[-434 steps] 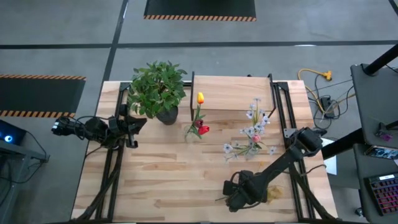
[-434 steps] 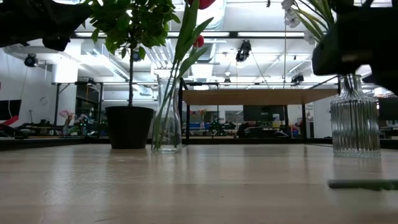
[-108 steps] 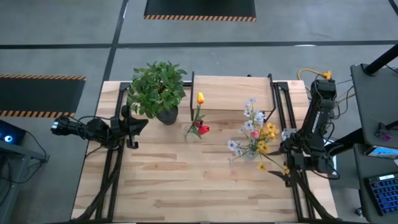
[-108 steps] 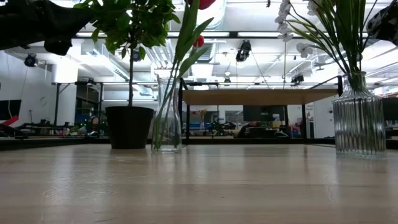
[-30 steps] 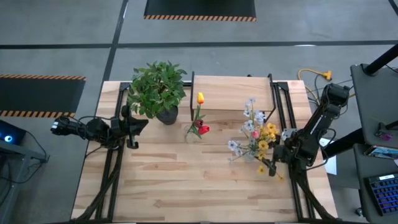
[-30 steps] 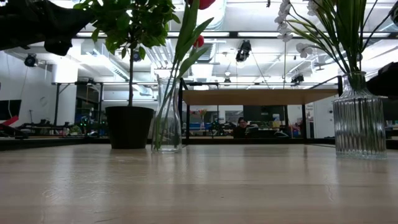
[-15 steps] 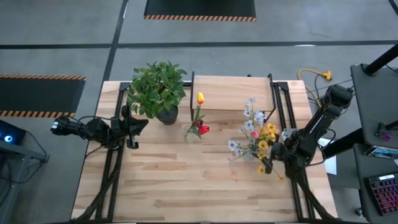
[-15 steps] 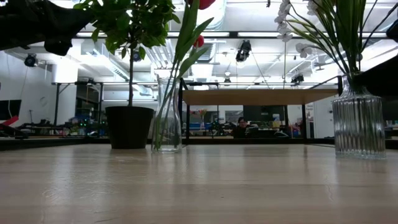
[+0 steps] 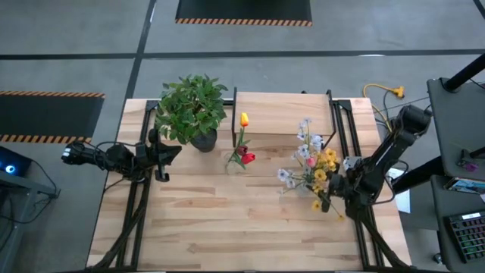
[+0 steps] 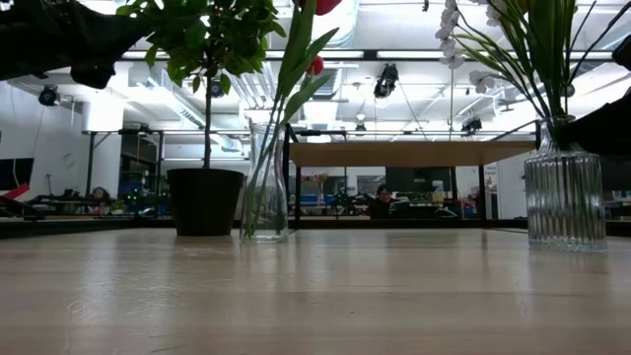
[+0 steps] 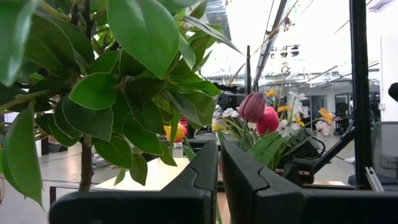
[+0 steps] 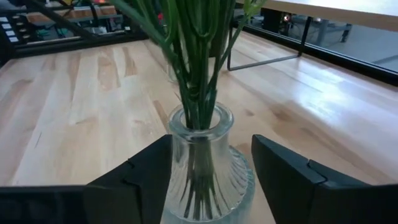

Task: Pick and place flowers into a vace then onto a shelf
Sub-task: Put the right transparent vase on the shelf

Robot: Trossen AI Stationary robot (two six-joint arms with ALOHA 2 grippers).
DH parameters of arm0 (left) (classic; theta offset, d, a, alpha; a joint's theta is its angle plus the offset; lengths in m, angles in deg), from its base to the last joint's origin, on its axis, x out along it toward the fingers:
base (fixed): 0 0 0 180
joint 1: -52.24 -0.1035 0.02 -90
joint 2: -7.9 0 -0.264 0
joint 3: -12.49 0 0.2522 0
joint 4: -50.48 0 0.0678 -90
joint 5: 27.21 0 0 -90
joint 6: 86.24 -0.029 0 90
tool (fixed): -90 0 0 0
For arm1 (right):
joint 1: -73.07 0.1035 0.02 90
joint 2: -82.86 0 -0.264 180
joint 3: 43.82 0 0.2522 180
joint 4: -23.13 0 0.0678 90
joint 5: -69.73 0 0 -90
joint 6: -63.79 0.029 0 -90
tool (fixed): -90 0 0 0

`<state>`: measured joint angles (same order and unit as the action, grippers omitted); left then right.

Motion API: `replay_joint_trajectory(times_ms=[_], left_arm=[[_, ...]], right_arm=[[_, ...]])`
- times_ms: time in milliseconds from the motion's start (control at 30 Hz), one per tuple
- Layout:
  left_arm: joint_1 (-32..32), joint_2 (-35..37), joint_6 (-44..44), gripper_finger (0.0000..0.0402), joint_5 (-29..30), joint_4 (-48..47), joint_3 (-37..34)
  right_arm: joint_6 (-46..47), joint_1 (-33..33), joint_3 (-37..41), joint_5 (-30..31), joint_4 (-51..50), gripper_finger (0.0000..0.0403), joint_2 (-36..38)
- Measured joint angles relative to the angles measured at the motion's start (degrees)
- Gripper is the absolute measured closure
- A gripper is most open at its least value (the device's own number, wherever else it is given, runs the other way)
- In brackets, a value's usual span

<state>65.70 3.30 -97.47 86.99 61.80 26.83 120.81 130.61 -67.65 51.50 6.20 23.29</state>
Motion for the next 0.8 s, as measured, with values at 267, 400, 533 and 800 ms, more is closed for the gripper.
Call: replay_joint_trajectory(times_ms=[267,400,533,800], left_arm=[[0.0,0.0,0.0,0.0397,0.0,0.0,0.0],[0.0,0.0,0.0,0.0397,0.0,0.0,0.0],[0.0,0.0,0.0,0.0397,0.0,0.0,0.0],[0.0,0.0,0.0,0.0397,0.0,0.0,0.0]], right_arm=[[0.0,0.0,0.0,0.7,3.6,0.0238,-4.4],[-0.3,0.0,0.0,1.5,5.2,0.0272,-5.7],[-0.4,0.0,-0.3,2.3,5.5,0.0296,-5.8],[-4.7,0.0,-4.2,5.0,5.5,0.0295,-5.8]])
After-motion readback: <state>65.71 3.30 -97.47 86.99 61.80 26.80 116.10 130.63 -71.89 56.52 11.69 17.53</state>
